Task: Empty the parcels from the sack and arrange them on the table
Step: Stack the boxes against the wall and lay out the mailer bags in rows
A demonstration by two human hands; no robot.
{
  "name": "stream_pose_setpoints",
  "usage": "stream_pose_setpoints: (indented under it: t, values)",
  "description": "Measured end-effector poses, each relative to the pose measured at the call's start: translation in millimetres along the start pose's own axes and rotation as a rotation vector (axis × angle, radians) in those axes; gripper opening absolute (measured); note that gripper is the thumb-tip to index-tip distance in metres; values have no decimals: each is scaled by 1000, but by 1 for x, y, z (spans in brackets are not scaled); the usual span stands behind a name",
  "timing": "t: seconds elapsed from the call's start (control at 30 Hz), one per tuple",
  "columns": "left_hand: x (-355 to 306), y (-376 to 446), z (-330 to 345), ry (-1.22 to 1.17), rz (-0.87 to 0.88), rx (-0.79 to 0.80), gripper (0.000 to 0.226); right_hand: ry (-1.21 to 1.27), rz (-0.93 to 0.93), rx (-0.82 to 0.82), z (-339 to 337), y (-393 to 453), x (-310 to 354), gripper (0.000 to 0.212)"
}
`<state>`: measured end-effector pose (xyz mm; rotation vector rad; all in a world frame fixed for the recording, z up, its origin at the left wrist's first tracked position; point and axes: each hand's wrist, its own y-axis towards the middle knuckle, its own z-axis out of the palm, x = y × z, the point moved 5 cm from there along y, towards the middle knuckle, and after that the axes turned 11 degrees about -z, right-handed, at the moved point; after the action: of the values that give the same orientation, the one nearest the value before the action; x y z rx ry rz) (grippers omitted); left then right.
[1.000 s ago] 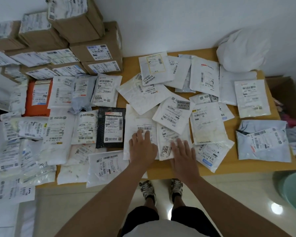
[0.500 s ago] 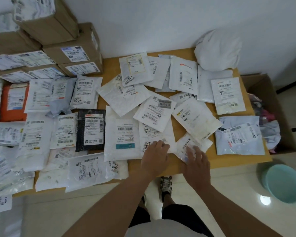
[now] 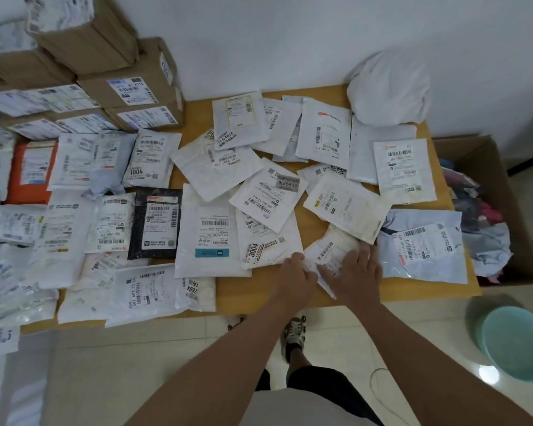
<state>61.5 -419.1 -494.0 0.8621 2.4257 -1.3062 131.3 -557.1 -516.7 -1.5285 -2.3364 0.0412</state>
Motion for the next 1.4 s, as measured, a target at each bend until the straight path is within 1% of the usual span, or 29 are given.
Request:
stream_pose_setpoints:
  t: [0.1,0.13,0.2,0.23,0.27,0.33,0.37,0.43,0.53,0.6,0.7,0.8,0.87,0.97,1.1,1.3,1.4]
  values:
    - [4,0,1,-179,-92,16,41,21,16,72,1,9,-6,96]
    - [5,0,1,-214,-112,17,36,7,9,51,-3,8,-7,99]
    - [5,-2,4,-252,-134,15,23,25,62,75,-8,1,-11,106]
    - [5,-4,7,-277,-146,19,19,43,103,131,-6,-6,-16,112]
    - [4,-8,8,-300,-154,24,18,61,136,172,-3,-15,-20,119]
    - [6,-14,14,-270,-156,30,18,97,173,173,0,-34,-27,126]
    - [7,-17,15,-225,-147,35,18,109,159,156,2,-42,-26,126]
    - [16,-23,12,-119,-144,21,19,177,99,159,11,-54,-17,117]
    - [42,-32,-5,29,-199,-76,20,305,9,232,27,-62,16,104]
    - [62,-39,-18,113,-225,-138,24,320,-22,268,37,-63,40,102]
    - [85,-48,-36,206,-215,-221,30,301,-69,289,48,-64,73,101]
    - [100,-53,-53,174,-230,-265,31,306,-98,290,55,-67,94,101]
    - [108,-55,-63,163,-232,-280,27,322,-101,302,61,-70,106,101]
    - [114,-56,-70,172,-196,-269,18,338,-96,296,65,-72,119,101]
    - [119,-54,-77,159,-121,-272,13,360,-64,302,67,-66,131,102]
    - [122,-50,-93,143,12,-355,19,420,-38,283,65,-57,140,102]
    - [122,-46,-100,139,26,-330,21,443,-46,273,65,-53,144,102]
